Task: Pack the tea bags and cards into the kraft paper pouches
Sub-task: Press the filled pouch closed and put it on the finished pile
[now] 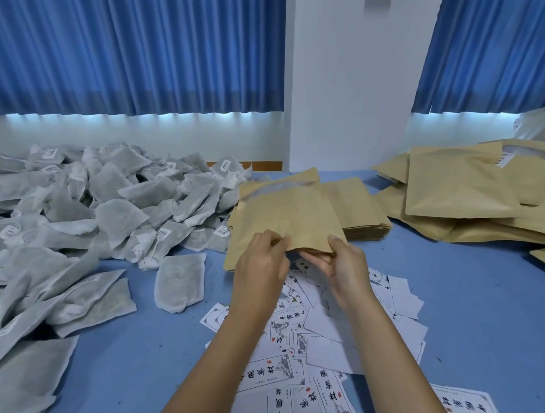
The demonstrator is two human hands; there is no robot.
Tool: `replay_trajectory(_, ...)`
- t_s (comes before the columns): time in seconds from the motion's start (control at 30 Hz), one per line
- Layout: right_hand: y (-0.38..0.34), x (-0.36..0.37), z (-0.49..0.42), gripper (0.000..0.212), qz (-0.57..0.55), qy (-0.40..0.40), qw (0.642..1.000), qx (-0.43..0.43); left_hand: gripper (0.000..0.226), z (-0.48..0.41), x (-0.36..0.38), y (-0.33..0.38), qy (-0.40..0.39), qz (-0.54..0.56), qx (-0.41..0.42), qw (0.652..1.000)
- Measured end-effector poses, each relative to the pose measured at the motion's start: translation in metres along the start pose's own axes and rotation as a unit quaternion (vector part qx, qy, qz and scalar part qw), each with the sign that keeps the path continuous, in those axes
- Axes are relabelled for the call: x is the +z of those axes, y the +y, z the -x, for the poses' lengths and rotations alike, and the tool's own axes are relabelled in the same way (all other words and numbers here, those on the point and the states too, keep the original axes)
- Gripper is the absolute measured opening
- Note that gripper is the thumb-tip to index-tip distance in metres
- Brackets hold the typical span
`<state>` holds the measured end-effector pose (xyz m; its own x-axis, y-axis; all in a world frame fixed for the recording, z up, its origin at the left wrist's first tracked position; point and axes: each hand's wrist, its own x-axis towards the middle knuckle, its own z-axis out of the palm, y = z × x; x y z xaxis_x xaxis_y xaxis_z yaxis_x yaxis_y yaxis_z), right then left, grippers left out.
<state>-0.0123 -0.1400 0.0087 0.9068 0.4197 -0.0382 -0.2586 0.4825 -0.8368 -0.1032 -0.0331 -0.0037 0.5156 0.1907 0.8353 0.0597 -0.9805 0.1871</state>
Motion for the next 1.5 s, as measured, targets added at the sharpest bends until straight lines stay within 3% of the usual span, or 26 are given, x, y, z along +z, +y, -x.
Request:
replay_trajectory(0.07,0.000,-0.004,-0.001,0.021,0.055,0.039,0.998,0.006,0.017,0.001,-0.001,0.008,-0.046,0.144,0.000,0.989)
replay_trajectory(0.1,-0.002,-0.006,-0.002,0.022,0.075,0.049,0.996,0.015,0.019,0.001,0.000,0.015,-0.106,0.234,-0.055,0.965)
replay_trajectory(0.13,-0.004,-0.009,-0.002,0.023,0.092,0.057,0.994,0.025,0.023,0.002,0.001,0.022,-0.181,0.328,-0.148,0.915)
replay_trajectory(0.2,-0.007,-0.015,-0.004,0.022,0.120,0.057,0.990,0.046,0.022,0.003,0.006,0.033,-0.272,0.489,-0.378,0.738)
replay_trajectory(0.23,-0.009,-0.017,-0.005,0.021,0.136,0.054,0.988,0.056,0.023,0.002,0.008,0.035,-0.274,0.549,-0.472,0.633)
replay_trajectory(0.3,-0.011,-0.021,-0.008,0.022,0.169,0.044,0.983,0.059,0.037,0.001,0.011,0.029,-0.198,0.641,-0.590,0.449)
replay_trajectory(0.37,-0.013,-0.025,-0.011,0.024,0.180,0.018,0.982,0.054,0.036,0.002,0.011,0.020,-0.078,0.687,-0.642,0.333)
replay_trajectory(0.4,-0.014,-0.028,-0.012,0.025,0.185,0.004,0.981,0.053,0.029,0.003,0.012,0.017,-0.026,0.689,-0.655,0.308)
replay_trajectory(0.43,-0.015,-0.030,-0.013,0.026,0.188,-0.002,0.981,0.050,0.021,0.004,0.012,0.015,0.012,0.682,-0.665,0.302)
replay_trajectory(0.53,-0.014,-0.037,-0.016,0.021,0.160,0.026,0.986,0.032,0.003,0.006,0.013,0.013,0.051,0.659,-0.671,0.334)
replay_trajectory(0.63,-0.009,-0.035,-0.015,0.011,0.147,0.048,0.988,0.021,0.005,0.005,0.011,0.012,0.059,0.649,-0.663,0.368)
replay_trajectory(0.9,-0.006,-0.029,-0.012,0.011,0.092,0.103,0.990,0.033,0.006,0.004,0.013,0.015,0.055,0.642,-0.644,0.413)
replay_trajectory(1.03,0.002,-0.020,-0.008,0.009,0.077,0.064,0.994,0.043,0.005,0.005,0.014,0.018,0.047,0.640,-0.637,0.428)
replay_trajectory(1.13,0.005,-0.019,-0.009,0.011,0.106,0.087,0.990,0.040,0.005,0.008,0.014,0.018,0.029,0.633,-0.632,0.447)
replay_trajectory(1.23,0.005,-0.023,-0.012,0.012,0.105,0.100,0.989,0.028,0.007,0.008,0.015,0.016,0.019,0.634,-0.631,0.447)
replay_trajectory(1.4,0.008,-0.017,-0.007,0.009,0.126,0.022,0.991,0.046,0.008,0.008,0.014,0.013,0.029,0.644,-0.626,0.439)
replay_trajectory(1.5,0.010,-0.016,-0.008,0.008,0.139,0.047,0.988,0.048,0.009,0.008,0.014,0.012,0.012,0.642,-0.624,0.445)
